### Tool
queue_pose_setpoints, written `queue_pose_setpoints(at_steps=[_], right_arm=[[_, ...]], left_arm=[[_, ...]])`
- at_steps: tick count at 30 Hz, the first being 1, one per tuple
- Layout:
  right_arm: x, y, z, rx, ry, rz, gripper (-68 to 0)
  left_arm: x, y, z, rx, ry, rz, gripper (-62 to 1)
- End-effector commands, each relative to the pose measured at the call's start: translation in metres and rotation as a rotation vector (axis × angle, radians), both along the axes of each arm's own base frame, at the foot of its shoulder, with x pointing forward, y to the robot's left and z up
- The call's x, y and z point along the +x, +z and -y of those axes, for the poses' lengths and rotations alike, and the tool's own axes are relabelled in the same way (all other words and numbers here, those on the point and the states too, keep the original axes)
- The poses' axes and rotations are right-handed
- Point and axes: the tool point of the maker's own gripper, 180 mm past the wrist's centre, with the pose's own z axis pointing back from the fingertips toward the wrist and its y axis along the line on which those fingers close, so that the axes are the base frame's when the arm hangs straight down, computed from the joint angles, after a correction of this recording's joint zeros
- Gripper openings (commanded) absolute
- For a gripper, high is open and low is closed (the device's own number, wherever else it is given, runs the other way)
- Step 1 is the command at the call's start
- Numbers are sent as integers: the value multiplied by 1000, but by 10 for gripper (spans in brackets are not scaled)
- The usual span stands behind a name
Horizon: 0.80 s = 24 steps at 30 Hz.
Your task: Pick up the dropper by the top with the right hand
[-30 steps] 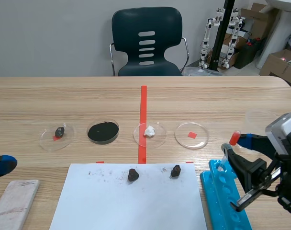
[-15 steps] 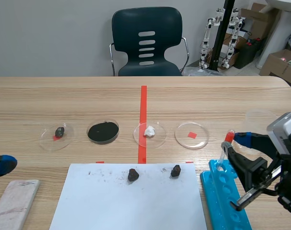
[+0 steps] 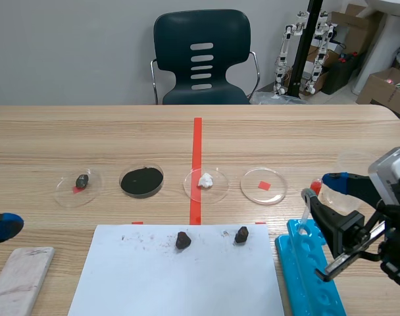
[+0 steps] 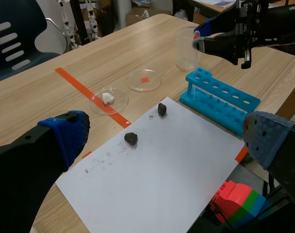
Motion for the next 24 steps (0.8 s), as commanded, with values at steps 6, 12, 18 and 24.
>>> queue_pose_setpoints(at_steps=[6,12,18,24], right_arm=[[6,11,0,4,6,39,-440],[6,11,0,4,6,39,-447],[6,11,1,3,4,40,-546],[6,11,1,3,4,40,-598]], left_arm=[[1,5,1,-24,5,12,14],[1,5,1,-24,5,12,14],[1,5,1,-24,5,12,14],[1,5,1,-24,5,12,14]])
